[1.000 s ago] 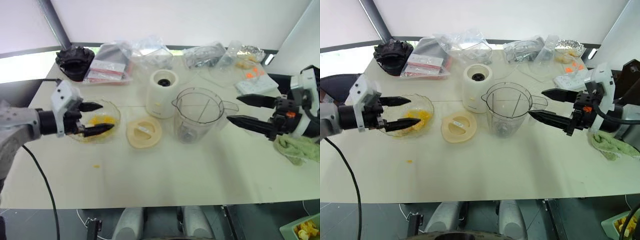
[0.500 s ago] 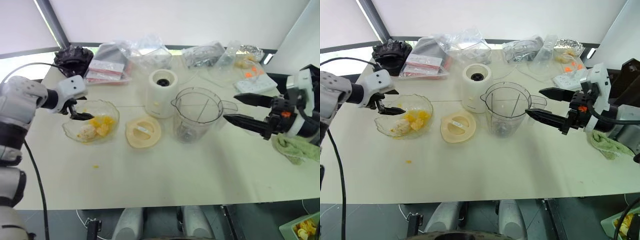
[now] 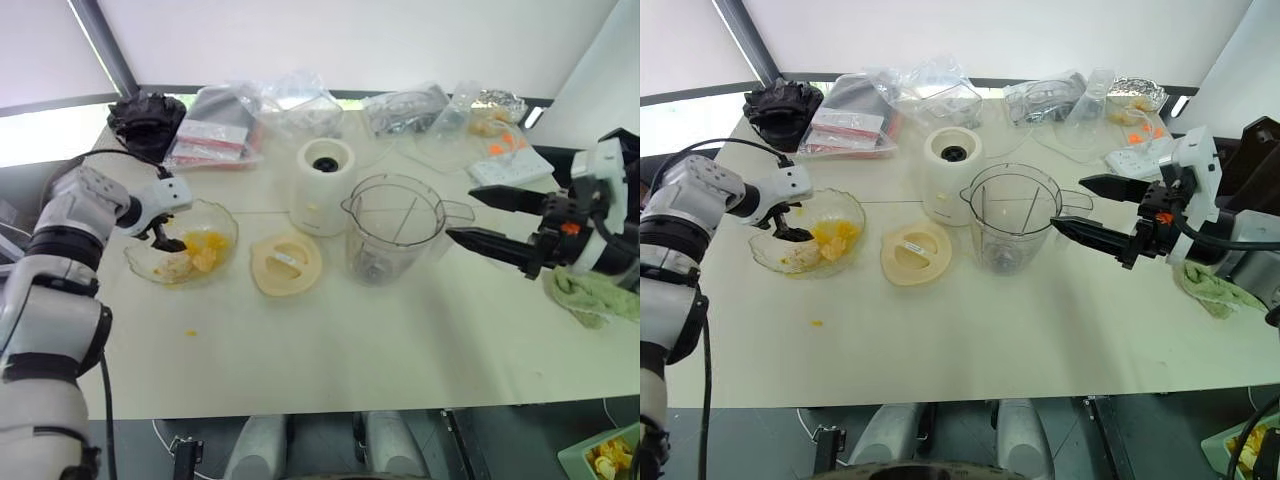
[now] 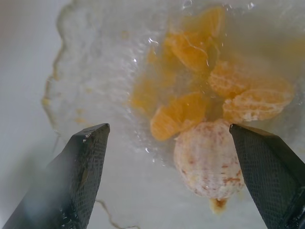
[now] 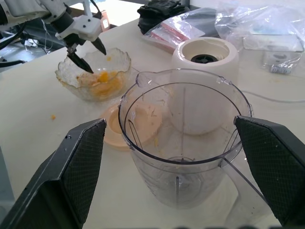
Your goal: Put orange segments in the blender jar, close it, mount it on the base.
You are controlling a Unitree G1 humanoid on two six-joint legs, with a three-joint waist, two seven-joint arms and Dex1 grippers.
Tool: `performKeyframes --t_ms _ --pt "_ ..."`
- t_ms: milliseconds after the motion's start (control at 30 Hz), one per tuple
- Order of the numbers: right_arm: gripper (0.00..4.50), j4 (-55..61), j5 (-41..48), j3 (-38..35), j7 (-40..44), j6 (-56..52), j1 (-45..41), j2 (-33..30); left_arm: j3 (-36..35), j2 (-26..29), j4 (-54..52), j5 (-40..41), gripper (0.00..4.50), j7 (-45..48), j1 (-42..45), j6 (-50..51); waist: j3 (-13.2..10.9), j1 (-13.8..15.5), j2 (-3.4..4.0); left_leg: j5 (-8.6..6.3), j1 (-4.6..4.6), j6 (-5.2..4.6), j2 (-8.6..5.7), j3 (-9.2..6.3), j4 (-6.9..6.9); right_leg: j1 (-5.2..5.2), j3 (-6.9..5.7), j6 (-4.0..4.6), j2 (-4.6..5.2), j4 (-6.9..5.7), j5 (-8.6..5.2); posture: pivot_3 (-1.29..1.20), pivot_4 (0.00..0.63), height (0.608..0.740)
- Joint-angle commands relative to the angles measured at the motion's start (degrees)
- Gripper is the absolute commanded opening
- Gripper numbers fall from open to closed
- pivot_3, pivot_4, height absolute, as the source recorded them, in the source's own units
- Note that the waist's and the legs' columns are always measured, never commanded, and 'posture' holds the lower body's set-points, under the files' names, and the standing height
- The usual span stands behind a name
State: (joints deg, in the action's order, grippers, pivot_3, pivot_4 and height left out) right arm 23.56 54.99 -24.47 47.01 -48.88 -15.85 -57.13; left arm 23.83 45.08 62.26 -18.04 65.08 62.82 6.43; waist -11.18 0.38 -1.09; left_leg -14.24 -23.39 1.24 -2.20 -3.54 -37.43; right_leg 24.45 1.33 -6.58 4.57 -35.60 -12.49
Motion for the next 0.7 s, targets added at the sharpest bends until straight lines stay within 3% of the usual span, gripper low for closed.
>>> performKeyframes --t_ms 33,700 --pt "4.47 0.82 -0.12 -0.26 -0.05 1.39 -1.36 0.36 -1.01 -0.47 1.78 -1.16 4.22 -0.86 2.14 2.27 -0.01 0.02 -0.01 0.0 0.0 0.0 0.0 0.0 -0.01 0.0 0.0 0.0 0.0 -0.02 0.0 0.0 0.15 0.74" --pt "4.47 1.54 -1.81 -0.47 -1.05 2.96 -0.08 1.63 -1.76 -3.8 5.49 -1.65 4.22 -0.06 1.17 6.92 -0.01 0.14 -0.03 -0.05 -0.04 -0.09 0.02 -0.06 -0.53 0.0 -0.01 -0.01 0.02 -0.49 0.0 0.0 0.15 0.74"
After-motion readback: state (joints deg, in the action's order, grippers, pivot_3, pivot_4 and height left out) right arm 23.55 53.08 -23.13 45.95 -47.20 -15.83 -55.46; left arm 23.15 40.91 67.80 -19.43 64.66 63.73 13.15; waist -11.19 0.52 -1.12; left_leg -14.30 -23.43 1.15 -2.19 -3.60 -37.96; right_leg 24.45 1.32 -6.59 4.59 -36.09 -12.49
